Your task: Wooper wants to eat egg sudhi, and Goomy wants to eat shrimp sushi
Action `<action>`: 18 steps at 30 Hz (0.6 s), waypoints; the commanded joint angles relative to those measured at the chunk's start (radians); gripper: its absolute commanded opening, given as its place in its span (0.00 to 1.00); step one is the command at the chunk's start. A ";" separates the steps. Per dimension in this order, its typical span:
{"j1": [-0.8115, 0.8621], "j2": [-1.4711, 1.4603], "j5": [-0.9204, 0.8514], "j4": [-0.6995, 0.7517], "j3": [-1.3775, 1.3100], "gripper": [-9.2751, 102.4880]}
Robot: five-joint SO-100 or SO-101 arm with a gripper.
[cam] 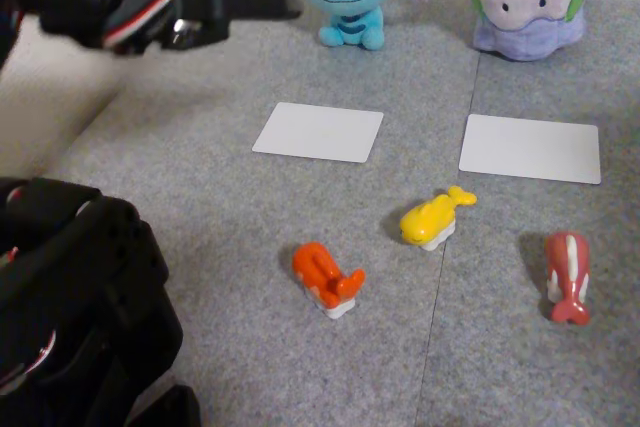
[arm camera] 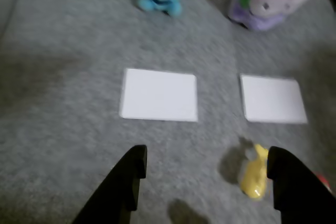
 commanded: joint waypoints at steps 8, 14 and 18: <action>0.187 -0.549 -0.014 0.115 -0.364 0.34; 0.279 -0.750 -0.014 0.121 -0.423 0.34; 0.314 -0.841 -0.026 0.112 -0.423 0.34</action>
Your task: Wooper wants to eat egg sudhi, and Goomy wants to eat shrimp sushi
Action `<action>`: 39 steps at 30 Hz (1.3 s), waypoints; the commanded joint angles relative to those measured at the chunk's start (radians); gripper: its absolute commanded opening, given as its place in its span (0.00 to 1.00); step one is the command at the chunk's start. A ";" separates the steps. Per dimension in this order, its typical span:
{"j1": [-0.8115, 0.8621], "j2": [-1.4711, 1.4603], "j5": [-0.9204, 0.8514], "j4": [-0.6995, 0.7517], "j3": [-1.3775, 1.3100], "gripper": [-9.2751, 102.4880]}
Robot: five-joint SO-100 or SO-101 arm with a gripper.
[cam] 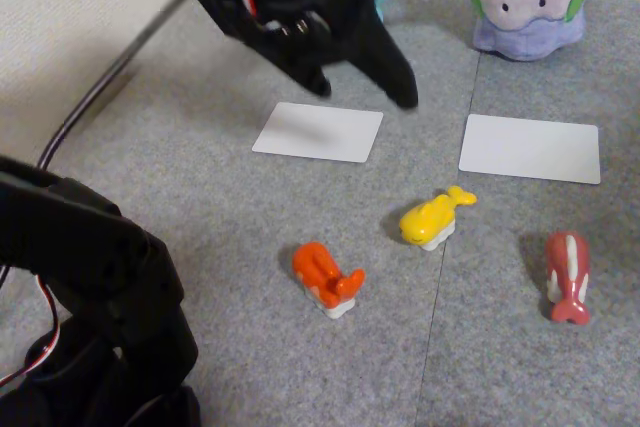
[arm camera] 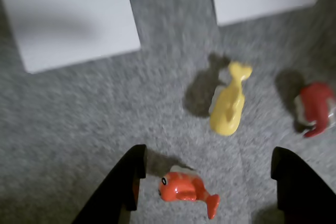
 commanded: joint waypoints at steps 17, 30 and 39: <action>0.192 -0.279 -0.081 -0.106 -0.052 0.34; 0.195 -0.497 -0.080 -0.259 -0.052 0.33; 0.193 -0.506 -0.078 -0.298 -0.052 0.32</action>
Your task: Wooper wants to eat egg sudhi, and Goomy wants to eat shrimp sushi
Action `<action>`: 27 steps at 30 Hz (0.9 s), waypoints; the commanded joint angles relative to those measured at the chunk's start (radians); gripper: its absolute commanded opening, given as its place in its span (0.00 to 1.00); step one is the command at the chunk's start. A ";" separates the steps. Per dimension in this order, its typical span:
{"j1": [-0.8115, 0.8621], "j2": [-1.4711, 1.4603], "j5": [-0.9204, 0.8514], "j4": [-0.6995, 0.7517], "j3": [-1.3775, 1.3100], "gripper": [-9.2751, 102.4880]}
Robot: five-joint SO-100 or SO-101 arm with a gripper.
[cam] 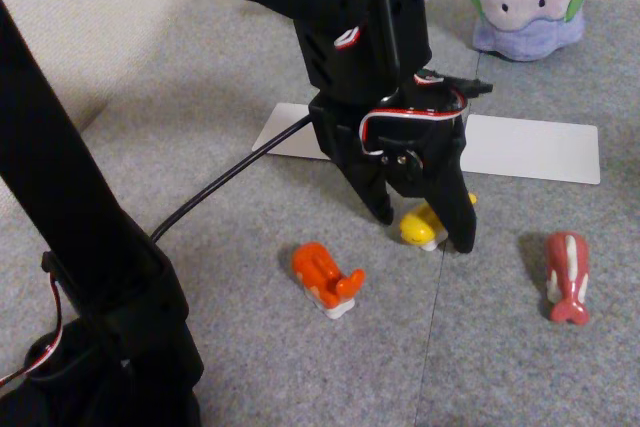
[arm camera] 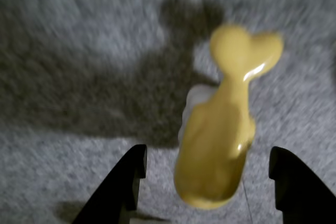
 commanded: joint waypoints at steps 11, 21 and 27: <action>-0.008 0.005 0.006 -0.028 -0.044 0.25; -0.009 -0.055 0.009 -0.075 -0.044 0.24; -0.011 -0.061 0.014 -0.075 -0.044 0.16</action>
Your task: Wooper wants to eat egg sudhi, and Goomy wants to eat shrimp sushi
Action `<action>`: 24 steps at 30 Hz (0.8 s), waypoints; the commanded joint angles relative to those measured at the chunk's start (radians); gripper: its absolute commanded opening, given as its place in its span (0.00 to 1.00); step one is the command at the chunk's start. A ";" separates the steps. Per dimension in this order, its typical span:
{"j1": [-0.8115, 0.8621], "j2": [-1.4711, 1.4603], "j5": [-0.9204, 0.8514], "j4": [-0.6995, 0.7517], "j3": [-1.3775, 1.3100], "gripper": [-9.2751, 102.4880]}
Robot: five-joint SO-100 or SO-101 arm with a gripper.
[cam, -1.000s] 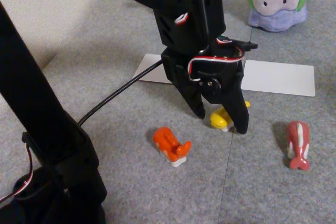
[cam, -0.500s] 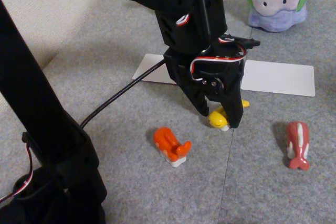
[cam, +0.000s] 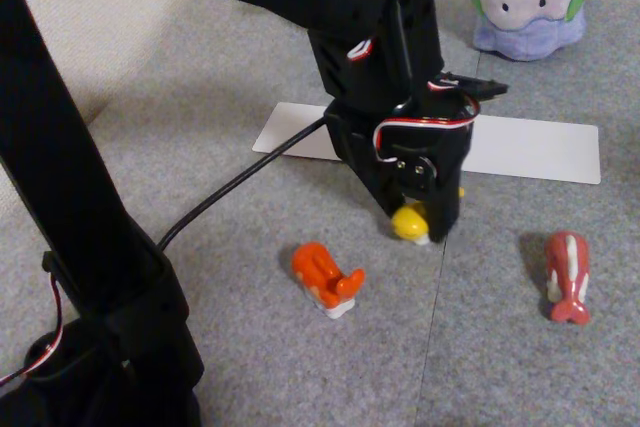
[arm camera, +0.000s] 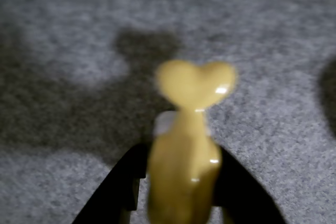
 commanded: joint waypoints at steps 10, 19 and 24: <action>-0.018 0.009 0.011 0.011 -0.034 0.14; -0.213 0.301 0.071 0.123 -0.035 0.12; -0.377 0.439 0.140 0.158 -0.035 0.13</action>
